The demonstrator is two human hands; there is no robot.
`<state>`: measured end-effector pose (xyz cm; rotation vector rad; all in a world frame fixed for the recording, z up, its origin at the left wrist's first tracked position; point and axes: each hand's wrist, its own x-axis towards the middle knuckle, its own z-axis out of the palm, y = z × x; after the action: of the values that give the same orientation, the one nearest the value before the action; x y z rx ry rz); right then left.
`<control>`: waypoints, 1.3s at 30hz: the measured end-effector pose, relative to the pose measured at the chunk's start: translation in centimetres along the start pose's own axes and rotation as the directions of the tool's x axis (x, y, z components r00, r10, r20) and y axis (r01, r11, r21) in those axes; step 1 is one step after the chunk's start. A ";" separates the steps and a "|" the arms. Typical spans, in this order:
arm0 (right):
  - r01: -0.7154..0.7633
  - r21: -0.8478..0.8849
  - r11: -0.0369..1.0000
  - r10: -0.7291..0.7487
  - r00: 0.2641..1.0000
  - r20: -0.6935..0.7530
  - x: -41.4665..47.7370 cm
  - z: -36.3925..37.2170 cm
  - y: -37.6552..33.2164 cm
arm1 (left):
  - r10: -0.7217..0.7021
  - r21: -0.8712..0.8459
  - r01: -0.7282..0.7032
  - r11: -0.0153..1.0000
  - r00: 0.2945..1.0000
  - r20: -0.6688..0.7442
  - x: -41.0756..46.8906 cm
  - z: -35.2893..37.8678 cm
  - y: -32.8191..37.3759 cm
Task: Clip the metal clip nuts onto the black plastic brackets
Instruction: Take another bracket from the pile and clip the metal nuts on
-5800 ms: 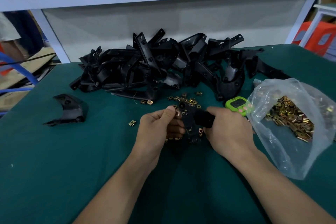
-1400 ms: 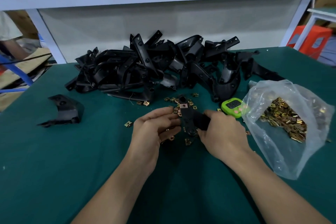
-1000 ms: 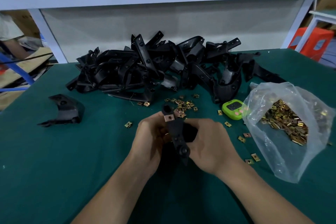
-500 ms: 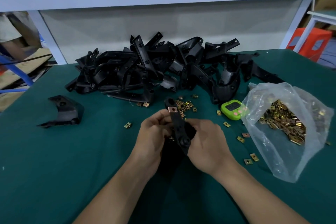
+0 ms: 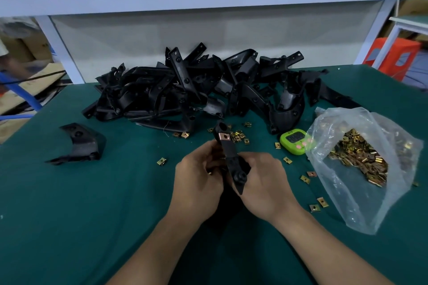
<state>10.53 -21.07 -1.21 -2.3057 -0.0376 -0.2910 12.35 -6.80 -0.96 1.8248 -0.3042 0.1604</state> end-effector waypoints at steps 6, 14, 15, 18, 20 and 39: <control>0.002 0.001 1.000 -0.002 1.000 -0.027 0.1 0.2 0.0 | 0.020 0.212 -0.004 0.977 0.997 -0.074 0.3 -1.1 0.3; -0.036 0.137 0.990 0.042 0.998 -0.043 0.5 -0.6 0.1 | -0.048 0.107 0.044 0.993 0.998 0.033 0.4 -1.1 -0.1; -0.039 0.135 0.990 0.045 0.998 -0.041 0.4 -0.6 0.1 | -0.060 0.070 0.059 0.996 0.998 0.019 0.4 -1.1 -0.1; -0.103 -0.122 0.987 0.088 0.989 -0.122 0.5 -0.6 0.7 | -0.232 -0.227 0.218 0.949 0.972 -0.035 0.5 -0.9 0.1; -0.142 -0.346 0.927 0.076 0.977 -0.199 0.7 -1.0 0.9 | -0.312 -0.388 0.296 0.873 0.950 0.024 0.6 -0.7 0.5; -0.264 -0.470 0.843 0.141 0.949 -0.280 1.5 -2.0 1.5 | -0.331 -0.425 0.470 0.773 0.871 0.362 0.7 -1.8 0.3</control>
<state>11.75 -23.60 -0.64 -2.7438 0.4562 -0.5120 12.98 -5.27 -0.03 1.3407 -0.1121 -0.4443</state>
